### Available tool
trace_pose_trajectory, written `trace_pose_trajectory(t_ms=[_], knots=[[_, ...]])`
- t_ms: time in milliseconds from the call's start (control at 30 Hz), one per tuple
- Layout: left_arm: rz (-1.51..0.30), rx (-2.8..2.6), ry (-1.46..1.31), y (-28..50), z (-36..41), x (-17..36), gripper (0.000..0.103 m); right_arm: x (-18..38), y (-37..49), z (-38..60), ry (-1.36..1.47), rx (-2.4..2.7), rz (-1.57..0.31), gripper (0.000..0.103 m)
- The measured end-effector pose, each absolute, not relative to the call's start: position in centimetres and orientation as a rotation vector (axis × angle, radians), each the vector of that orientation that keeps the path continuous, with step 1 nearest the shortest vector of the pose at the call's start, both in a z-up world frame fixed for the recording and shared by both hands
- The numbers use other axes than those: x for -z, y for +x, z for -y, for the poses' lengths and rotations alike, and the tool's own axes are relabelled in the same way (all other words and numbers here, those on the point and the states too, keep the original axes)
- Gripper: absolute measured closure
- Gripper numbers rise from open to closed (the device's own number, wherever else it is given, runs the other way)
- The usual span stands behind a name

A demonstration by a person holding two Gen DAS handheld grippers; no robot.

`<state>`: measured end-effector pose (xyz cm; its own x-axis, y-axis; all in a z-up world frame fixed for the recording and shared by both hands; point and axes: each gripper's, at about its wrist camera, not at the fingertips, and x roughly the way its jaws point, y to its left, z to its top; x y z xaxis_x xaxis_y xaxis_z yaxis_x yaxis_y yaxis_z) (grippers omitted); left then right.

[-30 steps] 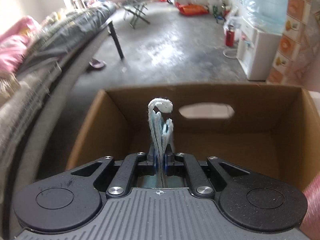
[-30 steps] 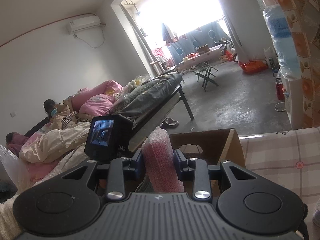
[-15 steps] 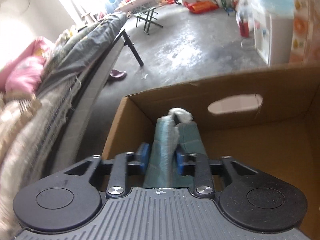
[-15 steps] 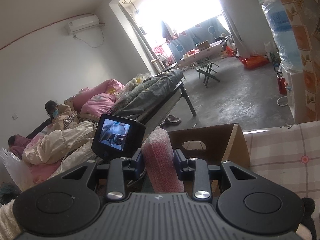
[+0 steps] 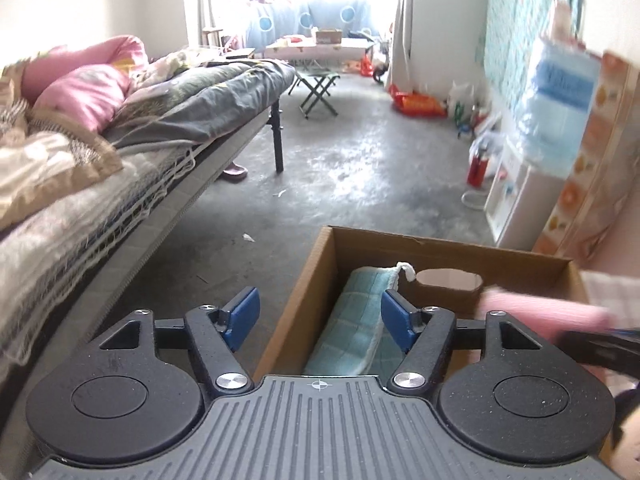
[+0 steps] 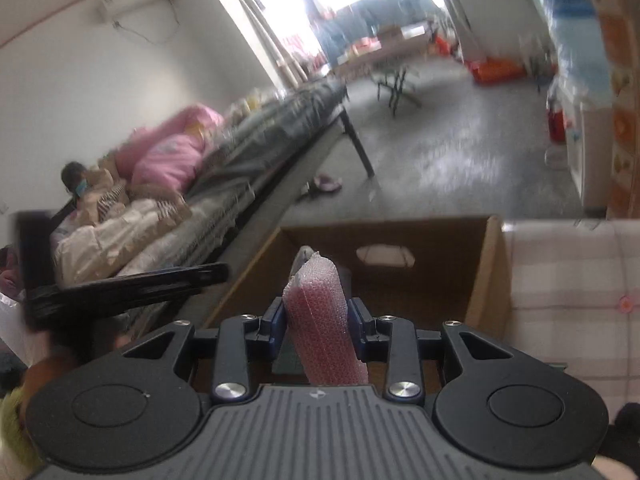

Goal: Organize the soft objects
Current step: 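Open the left tool releasing the towel while the right tool releases the sponge into the box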

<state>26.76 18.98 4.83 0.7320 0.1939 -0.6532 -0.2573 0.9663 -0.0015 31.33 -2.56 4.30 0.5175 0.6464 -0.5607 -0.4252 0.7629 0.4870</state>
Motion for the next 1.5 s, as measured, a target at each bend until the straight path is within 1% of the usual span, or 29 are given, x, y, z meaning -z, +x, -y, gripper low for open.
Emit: trace_pose_trajectory(t_ms=[67, 267, 467, 567, 667, 733, 767, 833, 867, 933, 1000, 1100, 1300, 1433, 1500], knots=[[-0.695, -0.242, -0.117, 25.7, -19.7, -5.0, 0.036, -3.5, 33.1, 1.1, 0.310, -0.635, -0.867, 0.068], [-0.640, -0.249, -0.169, 23.4, -21.5, -5.6, 0.035, -1.4, 36.6, -3.0, 0.297, -0.565, -0.998, 0.068], [-0.624, -0.229, -0.204, 22.4, -22.5, -5.5, 0.035, 1.5, 39.0, -4.3, 0.362, -0.482, -1.092, 0.068], [-0.620, -0.220, -0.213, 22.0, -22.6, -5.3, 0.035, 2.8, 39.4, -3.7, 0.449, -0.444, -1.097, 0.066], [-0.619, -0.205, -0.229, 21.7, -22.9, -5.0, 0.035, 3.7, 39.4, -3.0, 0.465, -0.358, -1.118, 0.065], [-0.617, -0.197, -0.234, 21.5, -22.9, -4.9, 0.035, 4.0, 39.5, -2.9, 0.452, -0.319, -1.130, 0.053], [-0.618, -0.193, -0.234, 21.4, -23.0, -4.8, 0.035, 4.0, 39.5, -2.8, 0.450, -0.326, -1.128, 0.049], [-0.618, -0.193, -0.234, 21.3, -23.0, -4.7, 0.035, 4.0, 39.2, -3.1, 0.424, -0.313, -1.118, 0.030], [-0.618, -0.194, -0.234, 21.3, -23.1, -4.6, 0.035, 4.0, 39.2, -3.3, 0.403, -0.301, -1.114, 0.027], [-0.618, -0.194, -0.236, 21.2, -23.2, -4.6, 0.035, 4.2, 39.4, -3.9, 0.360, -0.280, -1.125, 0.013], [-0.622, -0.191, -0.242, 21.1, -23.3, -4.5, 0.035, 4.3, 39.4, -4.5, 0.323, -0.255, -1.123, 0.009], [-0.627, -0.196, -0.248, 21.1, -23.6, -4.2, 0.035, 5.0, 39.8, -5.4, 0.296, -0.245, -1.131, 0.008], [-0.639, -0.199, -0.253, 21.3, -23.7, -3.8, 0.035, 6.3, 41.0, -6.4, 0.304, -0.276, -1.132, 0.001], [-0.639, -0.196, -0.250, 21.1, -23.6, -3.9, 0.035, 5.6, 41.1, -7.0, 0.223, -0.266, -1.099, 0.000], [-0.636, -0.195, -0.250, 21.1, -23.5, -4.1, 0.033, 4.7, 40.5, -7.3, 0.180, -0.272, -1.059, 0.000]])
